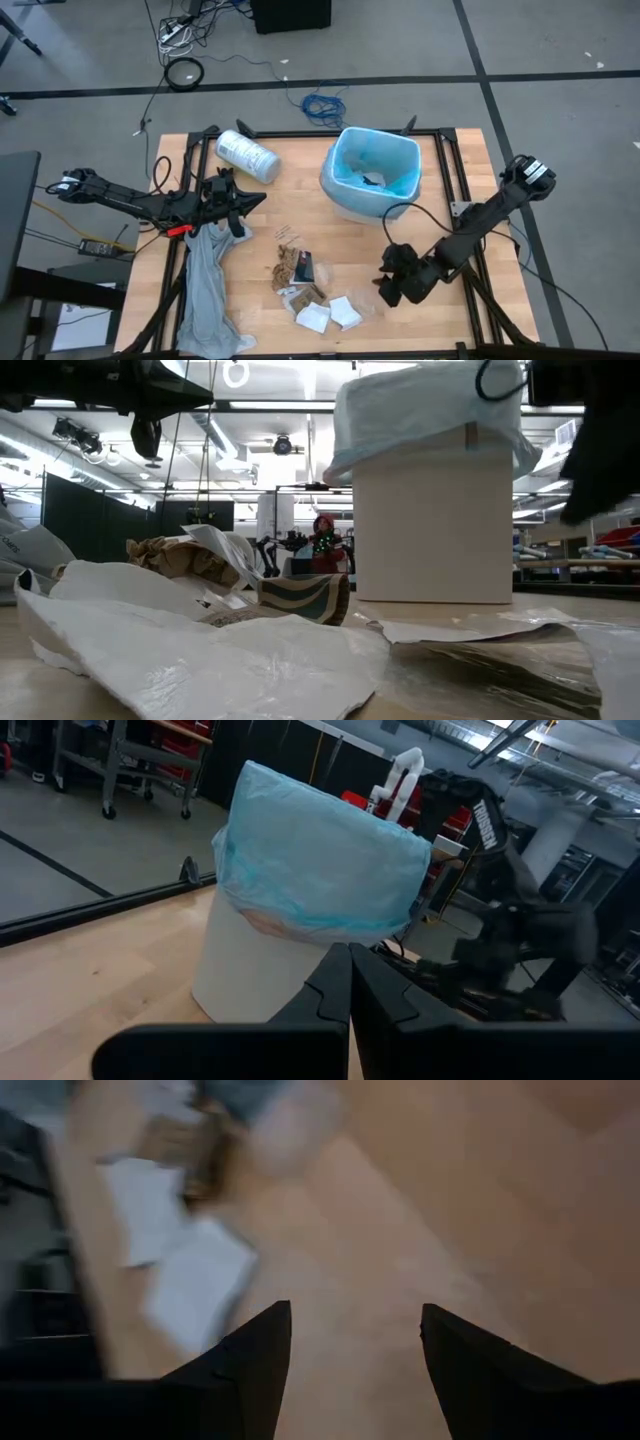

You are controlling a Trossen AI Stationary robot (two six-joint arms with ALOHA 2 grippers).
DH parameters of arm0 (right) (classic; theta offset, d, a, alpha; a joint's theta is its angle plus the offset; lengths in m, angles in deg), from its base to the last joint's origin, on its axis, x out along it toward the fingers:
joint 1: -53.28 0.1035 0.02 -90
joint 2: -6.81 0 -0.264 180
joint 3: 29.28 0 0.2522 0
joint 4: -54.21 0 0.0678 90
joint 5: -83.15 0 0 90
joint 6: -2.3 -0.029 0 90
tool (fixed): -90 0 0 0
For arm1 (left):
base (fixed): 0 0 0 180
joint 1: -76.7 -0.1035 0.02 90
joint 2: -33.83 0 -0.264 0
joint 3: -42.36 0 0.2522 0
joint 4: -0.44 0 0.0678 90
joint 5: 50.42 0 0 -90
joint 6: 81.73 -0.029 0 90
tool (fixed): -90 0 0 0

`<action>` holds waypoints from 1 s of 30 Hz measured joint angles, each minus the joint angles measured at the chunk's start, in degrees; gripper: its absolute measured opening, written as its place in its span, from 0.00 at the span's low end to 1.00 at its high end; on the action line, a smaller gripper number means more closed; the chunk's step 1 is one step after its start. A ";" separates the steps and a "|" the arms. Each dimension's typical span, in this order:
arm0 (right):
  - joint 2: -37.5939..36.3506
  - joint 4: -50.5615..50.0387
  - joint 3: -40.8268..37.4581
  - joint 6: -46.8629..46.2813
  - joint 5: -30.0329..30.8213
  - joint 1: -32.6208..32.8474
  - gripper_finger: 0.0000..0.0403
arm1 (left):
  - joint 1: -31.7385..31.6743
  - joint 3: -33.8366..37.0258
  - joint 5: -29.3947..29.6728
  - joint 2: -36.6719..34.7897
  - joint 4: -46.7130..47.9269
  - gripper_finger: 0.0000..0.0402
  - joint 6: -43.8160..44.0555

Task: Place trash/remove bag and relplace
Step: Put the transparent plastic into the trash bin

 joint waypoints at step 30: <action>18.63 21.20 -5.85 10.18 3.76 -0.57 0.53 | -0.02 0.00 0.02 0.00 0.06 0.02 0.00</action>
